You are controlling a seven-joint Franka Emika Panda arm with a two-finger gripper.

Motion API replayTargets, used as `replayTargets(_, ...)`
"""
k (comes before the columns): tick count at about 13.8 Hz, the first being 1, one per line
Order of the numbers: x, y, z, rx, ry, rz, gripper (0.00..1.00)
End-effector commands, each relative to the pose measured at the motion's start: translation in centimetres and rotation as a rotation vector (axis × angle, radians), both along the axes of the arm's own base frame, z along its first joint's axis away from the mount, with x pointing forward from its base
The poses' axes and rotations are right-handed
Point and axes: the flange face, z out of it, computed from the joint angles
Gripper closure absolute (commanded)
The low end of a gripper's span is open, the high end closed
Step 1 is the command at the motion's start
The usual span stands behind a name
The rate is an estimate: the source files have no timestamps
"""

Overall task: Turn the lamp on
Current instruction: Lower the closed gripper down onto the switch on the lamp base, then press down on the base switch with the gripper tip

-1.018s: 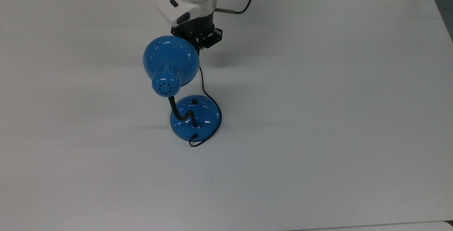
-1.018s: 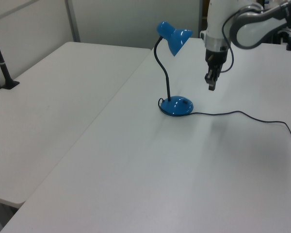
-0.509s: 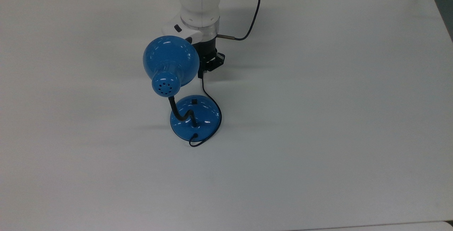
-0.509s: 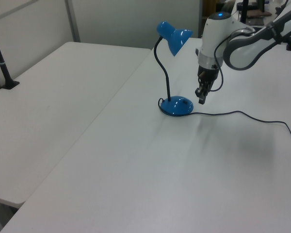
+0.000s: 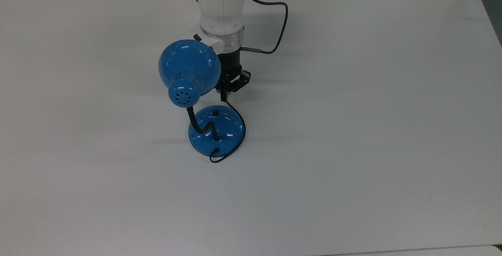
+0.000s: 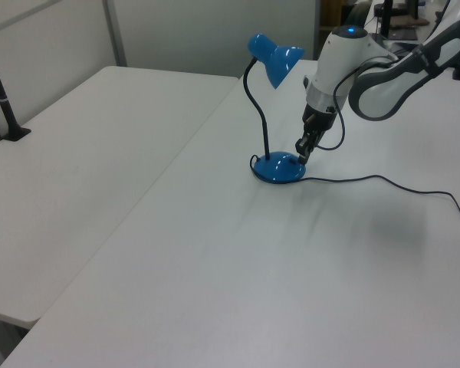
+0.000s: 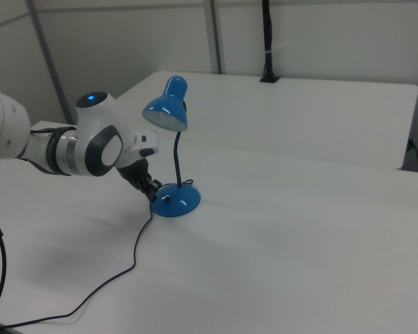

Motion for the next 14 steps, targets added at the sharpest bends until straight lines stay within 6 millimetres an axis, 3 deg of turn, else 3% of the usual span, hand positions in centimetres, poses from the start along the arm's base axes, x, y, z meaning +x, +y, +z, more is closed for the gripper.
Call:
replayTargets(1,0.8,0.0,0.2,-0.044,-0.069,0.039,1.00)
replayTargets(14,2.4,-1.1,-0.9,-0.106,-0.098,0.095,1.00)
